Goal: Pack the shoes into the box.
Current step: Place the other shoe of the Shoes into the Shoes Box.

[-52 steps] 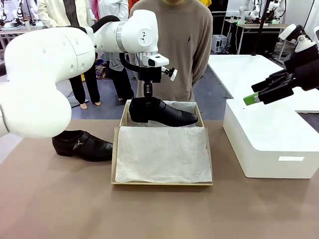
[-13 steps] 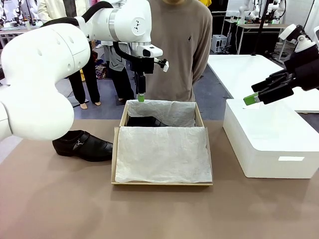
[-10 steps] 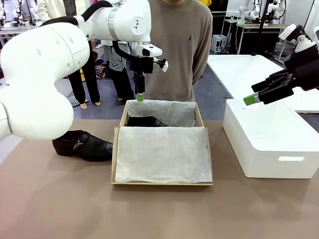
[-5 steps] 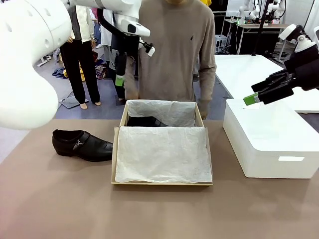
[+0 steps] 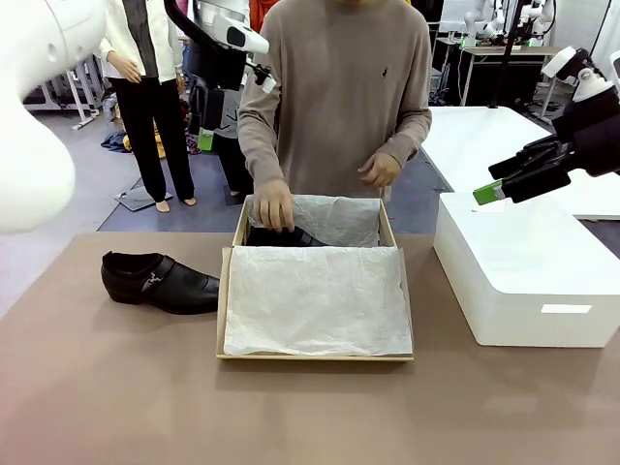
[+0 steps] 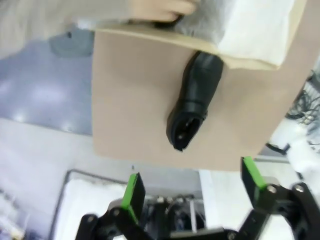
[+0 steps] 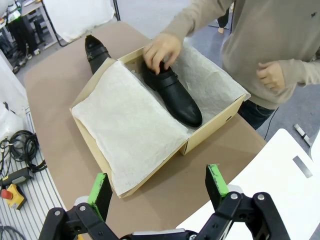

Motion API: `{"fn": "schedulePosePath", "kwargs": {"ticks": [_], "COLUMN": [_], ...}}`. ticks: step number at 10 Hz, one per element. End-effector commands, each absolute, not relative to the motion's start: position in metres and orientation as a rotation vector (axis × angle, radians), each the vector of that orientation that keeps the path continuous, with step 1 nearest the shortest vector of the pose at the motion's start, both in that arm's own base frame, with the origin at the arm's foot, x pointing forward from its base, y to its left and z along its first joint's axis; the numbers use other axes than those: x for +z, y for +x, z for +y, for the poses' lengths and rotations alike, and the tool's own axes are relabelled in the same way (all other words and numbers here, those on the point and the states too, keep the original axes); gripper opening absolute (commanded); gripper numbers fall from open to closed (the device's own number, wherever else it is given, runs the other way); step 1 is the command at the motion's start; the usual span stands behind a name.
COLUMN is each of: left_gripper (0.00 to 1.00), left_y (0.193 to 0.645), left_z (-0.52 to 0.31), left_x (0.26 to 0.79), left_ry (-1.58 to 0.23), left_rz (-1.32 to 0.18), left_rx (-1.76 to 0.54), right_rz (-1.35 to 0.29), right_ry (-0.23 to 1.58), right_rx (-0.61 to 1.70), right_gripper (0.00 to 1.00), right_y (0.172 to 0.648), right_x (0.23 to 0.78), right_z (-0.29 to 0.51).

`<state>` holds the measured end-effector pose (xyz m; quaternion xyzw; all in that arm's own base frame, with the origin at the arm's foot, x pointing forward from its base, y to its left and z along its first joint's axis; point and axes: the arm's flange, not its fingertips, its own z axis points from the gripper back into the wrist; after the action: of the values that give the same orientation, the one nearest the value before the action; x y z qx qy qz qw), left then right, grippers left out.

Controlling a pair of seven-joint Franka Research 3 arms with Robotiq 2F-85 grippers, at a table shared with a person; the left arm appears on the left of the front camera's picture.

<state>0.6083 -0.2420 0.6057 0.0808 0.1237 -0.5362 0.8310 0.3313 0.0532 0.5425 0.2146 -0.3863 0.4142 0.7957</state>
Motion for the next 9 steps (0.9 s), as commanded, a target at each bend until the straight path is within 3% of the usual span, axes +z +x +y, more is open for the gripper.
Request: {"fn": "schedulePosePath", "kwargs": {"ticks": [1, 2, 6, 9], "left_gripper": [1.00, 1.00, 1.00, 1.00], "left_y": [0.538, 0.533, 0.545, 0.579], "left_z": [-0.199, -0.188, -0.130, -0.102], "left_x": [0.559, 0.555, 0.561, 0.553], "left_ry": [0.247, 0.252, 0.103, 0.012], "left_rz": [0.304, 0.312, 0.104, 0.001], "left_rx": [-1.028, -1.045, -1.135, -1.376], "right_rz": [-0.842, -0.842, -0.842, -0.842], "right_ry": [0.472, 0.472, 0.472, 0.472], "right_rx": [0.905, 0.905, 0.905, 0.905], "right_gripper": [1.00, 1.00, 1.00, 1.00], "right_y": [0.334, 0.334, 0.334, 0.334], "right_x": [0.542, 0.542, 0.542, 0.542], "right_z": [0.053, 0.053, 0.053, 0.053]}}
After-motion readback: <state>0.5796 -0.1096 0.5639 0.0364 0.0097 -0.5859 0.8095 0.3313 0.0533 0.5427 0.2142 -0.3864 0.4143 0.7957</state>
